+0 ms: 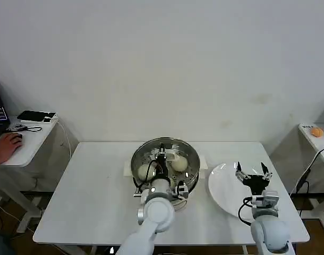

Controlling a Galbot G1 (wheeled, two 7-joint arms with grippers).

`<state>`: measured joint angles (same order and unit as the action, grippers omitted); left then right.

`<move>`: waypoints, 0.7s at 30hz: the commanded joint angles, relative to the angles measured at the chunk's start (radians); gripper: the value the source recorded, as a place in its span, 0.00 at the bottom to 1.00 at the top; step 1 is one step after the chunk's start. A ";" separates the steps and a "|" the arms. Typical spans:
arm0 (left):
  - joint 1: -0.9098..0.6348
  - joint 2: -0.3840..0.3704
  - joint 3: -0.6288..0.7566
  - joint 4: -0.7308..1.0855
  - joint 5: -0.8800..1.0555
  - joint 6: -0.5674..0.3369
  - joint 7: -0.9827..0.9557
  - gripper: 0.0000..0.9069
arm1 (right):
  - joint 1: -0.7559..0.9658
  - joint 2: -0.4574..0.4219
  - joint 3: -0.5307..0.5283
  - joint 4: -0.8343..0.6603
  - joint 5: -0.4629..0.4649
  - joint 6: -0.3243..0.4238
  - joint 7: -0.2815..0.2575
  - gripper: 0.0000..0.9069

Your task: Take steamed baozi put them in steamer then cover it.

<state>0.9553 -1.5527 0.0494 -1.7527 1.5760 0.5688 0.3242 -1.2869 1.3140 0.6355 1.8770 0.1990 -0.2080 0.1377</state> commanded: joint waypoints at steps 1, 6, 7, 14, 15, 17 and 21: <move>-0.002 -0.004 -0.001 0.009 0.004 -0.004 -0.010 0.00 | -0.001 -0.002 0.002 -0.001 0.002 0.003 0.000 1.00; 0.002 -0.012 -0.001 0.024 0.010 -0.017 -0.020 0.00 | -0.005 -0.006 0.006 -0.003 0.004 0.008 -0.001 1.00; 0.002 -0.013 -0.001 0.027 0.012 -0.018 -0.023 0.00 | -0.005 -0.007 0.006 -0.004 0.004 0.010 -0.001 1.00; 0.004 -0.014 -0.008 0.034 0.020 -0.038 -0.036 0.00 | -0.004 -0.011 0.009 -0.004 0.007 0.010 -0.001 1.00; 0.005 -0.014 -0.009 0.033 0.019 -0.039 -0.036 0.00 | -0.004 -0.011 0.009 -0.004 0.008 0.010 -0.001 1.00; 0.007 -0.017 -0.012 0.033 0.016 -0.043 -0.034 0.00 | -0.004 -0.013 0.009 -0.006 0.008 0.011 -0.001 1.00; 0.019 -0.023 -0.024 0.019 0.000 -0.065 -0.025 1.00 | -0.005 -0.014 0.009 -0.008 0.008 0.011 -0.001 1.00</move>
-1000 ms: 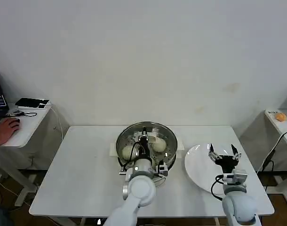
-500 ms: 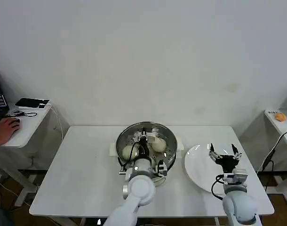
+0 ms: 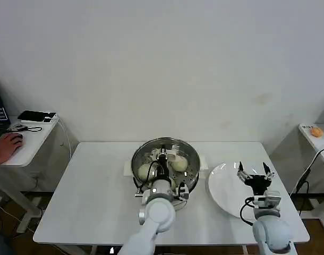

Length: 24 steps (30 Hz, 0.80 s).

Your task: Take steamed baozi put them in steamer then cover it.

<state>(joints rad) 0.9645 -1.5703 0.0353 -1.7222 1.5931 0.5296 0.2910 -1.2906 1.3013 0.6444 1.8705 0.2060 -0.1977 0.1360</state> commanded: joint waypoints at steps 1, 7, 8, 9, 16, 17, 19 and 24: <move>0.012 -0.006 -0.011 -0.019 -0.033 -0.027 0.007 1.00 | -0.002 -0.002 0.000 -0.002 0.001 0.001 0.000 1.00; 0.023 0.004 -0.014 -0.073 -0.070 -0.027 0.005 1.00 | 0.000 -0.005 -0.002 -0.008 0.001 0.002 0.000 1.00; 0.026 0.005 -0.015 -0.083 -0.075 -0.028 0.005 1.00 | 0.000 -0.005 -0.002 -0.008 0.001 0.002 0.001 1.00; 0.030 0.007 -0.016 -0.092 -0.078 -0.028 0.004 1.00 | 0.000 -0.006 -0.002 -0.009 0.001 0.002 0.001 1.00; 0.071 0.024 -0.029 -0.182 -0.111 -0.033 0.023 1.00 | -0.002 -0.013 -0.003 -0.009 0.001 0.001 0.000 1.00; 0.075 0.027 -0.029 -0.191 -0.117 -0.033 0.025 1.00 | -0.002 -0.013 -0.003 -0.010 0.001 0.001 0.000 1.00; 0.084 0.040 -0.030 -0.206 -0.138 -0.033 0.031 1.00 | 0.001 -0.012 -0.006 -0.013 0.000 0.002 0.000 1.00; 0.097 0.059 -0.030 -0.242 -0.166 -0.032 0.047 1.00 | -0.006 -0.019 -0.017 -0.010 -0.001 0.003 -0.003 1.00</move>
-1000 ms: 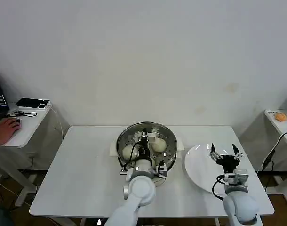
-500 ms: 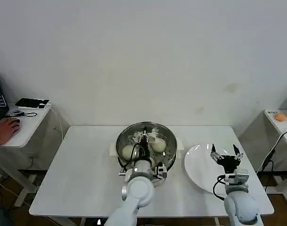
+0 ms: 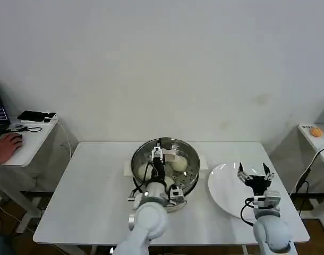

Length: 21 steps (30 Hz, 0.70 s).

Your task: Take steamed baozi put them in steamer then cover it.

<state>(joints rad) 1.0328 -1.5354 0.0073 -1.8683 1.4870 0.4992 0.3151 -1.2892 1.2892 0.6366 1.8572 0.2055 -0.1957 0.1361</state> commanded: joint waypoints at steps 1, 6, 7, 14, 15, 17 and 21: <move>0.032 0.028 -0.002 -0.104 -0.062 -0.002 0.028 1.00 | -0.008 -0.008 -0.009 0.003 -0.001 0.002 -0.003 1.00; 0.050 0.046 -0.007 -0.146 -0.079 -0.003 0.037 1.00 | -0.013 -0.013 -0.014 0.003 -0.002 0.010 -0.006 1.00; 0.055 0.052 -0.008 -0.156 -0.086 -0.003 0.036 1.00 | -0.015 -0.015 -0.016 0.004 -0.001 0.013 -0.007 1.00; 0.098 0.109 -0.065 -0.290 -0.164 -0.003 0.057 1.00 | -0.027 -0.038 -0.038 0.035 0.082 0.004 -0.004 1.00; 0.108 0.125 -0.075 -0.320 -0.189 -0.003 0.059 1.00 | -0.028 -0.041 -0.039 0.037 0.085 -0.002 -0.004 1.00; 0.131 0.161 -0.103 -0.367 -0.265 -0.002 0.053 1.00 | -0.034 -0.053 -0.045 0.042 0.109 -0.006 -0.005 1.00; 0.190 0.246 -0.217 -0.439 -0.613 -0.007 -0.055 1.00 | -0.062 -0.102 -0.065 0.068 0.210 -0.013 -0.007 1.00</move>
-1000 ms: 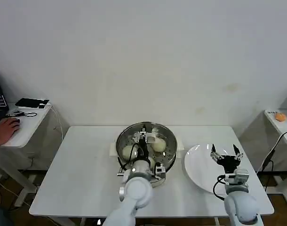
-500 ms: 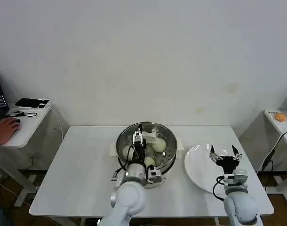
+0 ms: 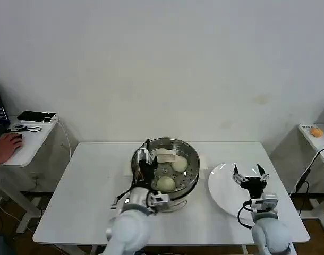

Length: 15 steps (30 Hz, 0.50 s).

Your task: Take steamed baozi put them in steamer then cover it.

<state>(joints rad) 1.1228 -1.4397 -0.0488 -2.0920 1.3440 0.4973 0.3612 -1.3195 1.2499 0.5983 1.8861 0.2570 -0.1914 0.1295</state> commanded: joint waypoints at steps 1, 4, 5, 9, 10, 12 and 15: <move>0.108 0.159 -0.184 -0.215 -0.542 -0.017 -0.148 1.00 | -0.036 -0.075 -0.031 0.042 0.177 -0.012 0.000 1.00; 0.157 0.163 -0.356 -0.196 -0.781 -0.076 -0.214 1.00 | -0.054 -0.146 -0.057 0.048 0.226 0.023 0.010 1.00; 0.174 0.158 -0.406 -0.183 -0.861 -0.105 -0.234 1.00 | -0.061 -0.171 -0.058 0.047 0.224 0.031 0.011 1.00; 0.267 0.153 -0.564 -0.098 -1.085 -0.221 -0.301 1.00 | -0.075 -0.207 -0.058 0.048 0.274 0.032 0.009 1.00; 0.285 0.155 -0.582 -0.080 -1.096 -0.243 -0.304 1.00 | -0.075 -0.207 -0.059 0.046 0.273 0.032 0.006 1.00; 0.336 0.155 -0.624 -0.034 -1.179 -0.283 -0.314 1.00 | -0.074 -0.203 -0.068 0.024 0.229 0.033 -0.001 1.00; 0.382 0.152 -0.642 0.013 -1.239 -0.298 -0.326 1.00 | -0.071 -0.198 -0.081 -0.007 0.215 0.076 -0.009 1.00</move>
<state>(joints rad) 1.3072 -1.3223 -0.4044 -2.1813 0.6345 0.3636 0.1608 -1.3742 1.1171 0.5486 1.9189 0.4306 -0.1727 0.1303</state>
